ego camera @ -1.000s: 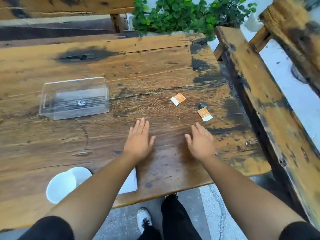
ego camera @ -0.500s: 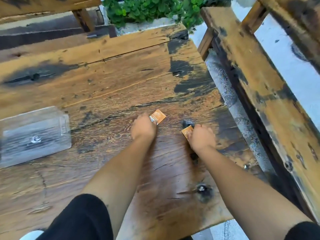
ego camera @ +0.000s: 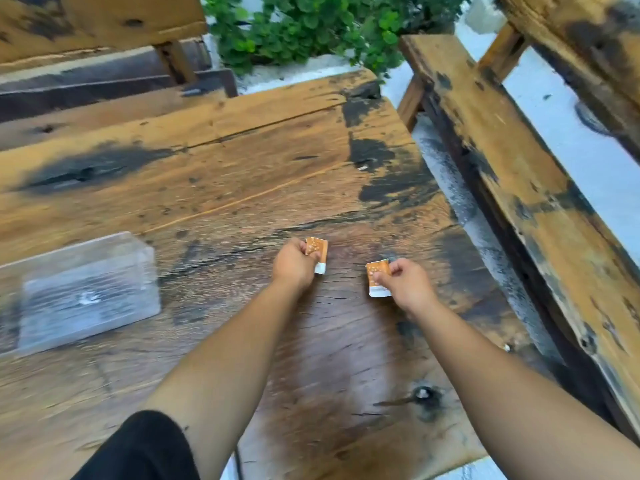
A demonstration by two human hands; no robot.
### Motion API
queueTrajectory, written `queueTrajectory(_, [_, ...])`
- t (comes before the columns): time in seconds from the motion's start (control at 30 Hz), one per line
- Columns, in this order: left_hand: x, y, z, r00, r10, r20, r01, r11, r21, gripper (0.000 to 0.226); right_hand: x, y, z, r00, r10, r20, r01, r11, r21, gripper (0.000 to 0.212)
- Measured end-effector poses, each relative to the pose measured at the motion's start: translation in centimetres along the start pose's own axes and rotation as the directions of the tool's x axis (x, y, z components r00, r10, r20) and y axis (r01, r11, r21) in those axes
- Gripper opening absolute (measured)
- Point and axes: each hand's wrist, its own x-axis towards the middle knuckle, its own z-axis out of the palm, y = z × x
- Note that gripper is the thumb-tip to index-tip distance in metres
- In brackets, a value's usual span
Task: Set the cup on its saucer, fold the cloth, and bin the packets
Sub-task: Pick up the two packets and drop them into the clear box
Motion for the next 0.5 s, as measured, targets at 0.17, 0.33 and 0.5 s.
queueTrajectory(0.17, [-4.4, -4.6, -11.4, 0.991, -0.091, -0.093, 0.040, 0.892, -0.450, 0.015, -5.4, -9.2, 6.4, 0.985, -0.111, 0.132, 0.078, 0.970, 0.232, 0.022])
queueTrajectory(0.33, [-5.8, -14.0, -25.3, 0.928, -0.240, -0.285, 0.040, 0.824, -0.565, 0.011, -12.3, -18.7, 18.4, 0.931, -0.241, 0.275, 0.161, 0.945, 0.286, 0.014])
queueTrajectory(0.5, [-5.0, -22.5, -33.9, 0.875, -0.327, -0.358, 0.102, 0.846, -0.523, 0.015, -17.1, -23.7, 29.5, 0.922, -0.249, 0.295, 0.180, 0.954, 0.241, 0.019])
